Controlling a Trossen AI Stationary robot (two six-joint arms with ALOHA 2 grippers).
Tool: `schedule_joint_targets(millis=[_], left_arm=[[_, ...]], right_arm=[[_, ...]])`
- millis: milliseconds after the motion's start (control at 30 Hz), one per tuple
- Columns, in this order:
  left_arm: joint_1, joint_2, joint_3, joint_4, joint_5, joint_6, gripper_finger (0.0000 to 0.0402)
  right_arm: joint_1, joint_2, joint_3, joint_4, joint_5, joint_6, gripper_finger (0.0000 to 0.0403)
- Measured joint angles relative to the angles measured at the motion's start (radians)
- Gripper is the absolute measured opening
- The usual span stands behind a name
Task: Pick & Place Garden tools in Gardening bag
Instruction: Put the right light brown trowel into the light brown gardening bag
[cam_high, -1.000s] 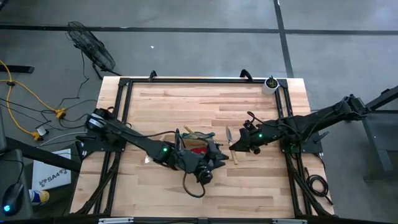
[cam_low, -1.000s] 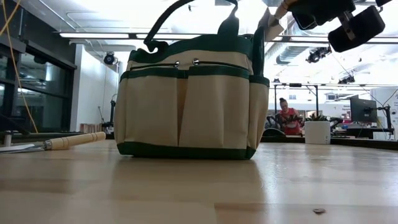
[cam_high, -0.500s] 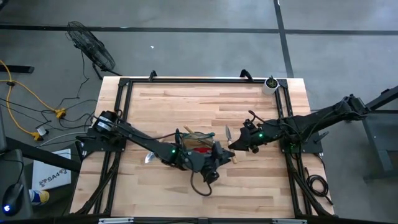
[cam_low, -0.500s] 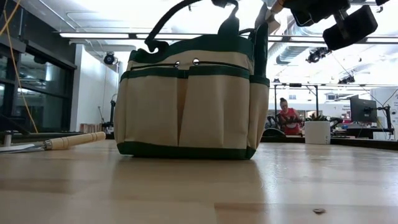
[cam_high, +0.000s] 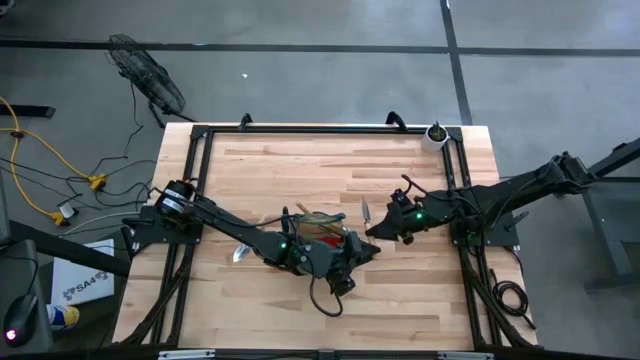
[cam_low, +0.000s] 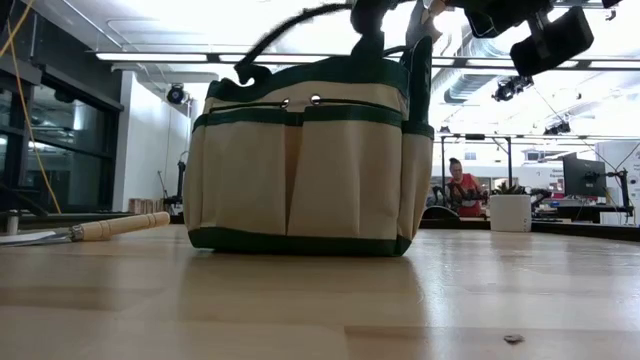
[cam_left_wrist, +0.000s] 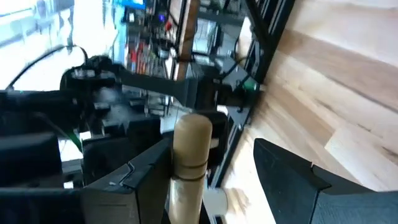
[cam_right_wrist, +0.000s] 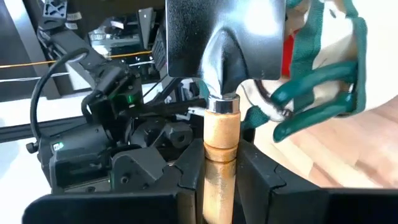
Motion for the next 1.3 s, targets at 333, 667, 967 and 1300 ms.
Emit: schedule_joint_targets(millis=[333,667,967,1300], left_arm=[[0.006,0.013,0.0,0.045,-0.033,0.038,0.0208],[0.001,0.012,0.0,0.046,-0.035,0.053,0.0108],[-0.007,0.012,0.0,0.063,-0.036,0.06,0.0065],[-0.008,0.012,0.0,0.063,-0.039,0.055,0.0066]], right_arm=[[0.0,0.0,0.0,0.003,0.002,0.0,0.0055],[-0.001,0.0,0.0,-0.007,0.004,-0.005,0.0055],[-0.001,0.001,0.0,-0.011,0.004,-0.001,0.0055],[0.0,0.001,0.0,-0.012,0.023,-0.014,0.0068]])
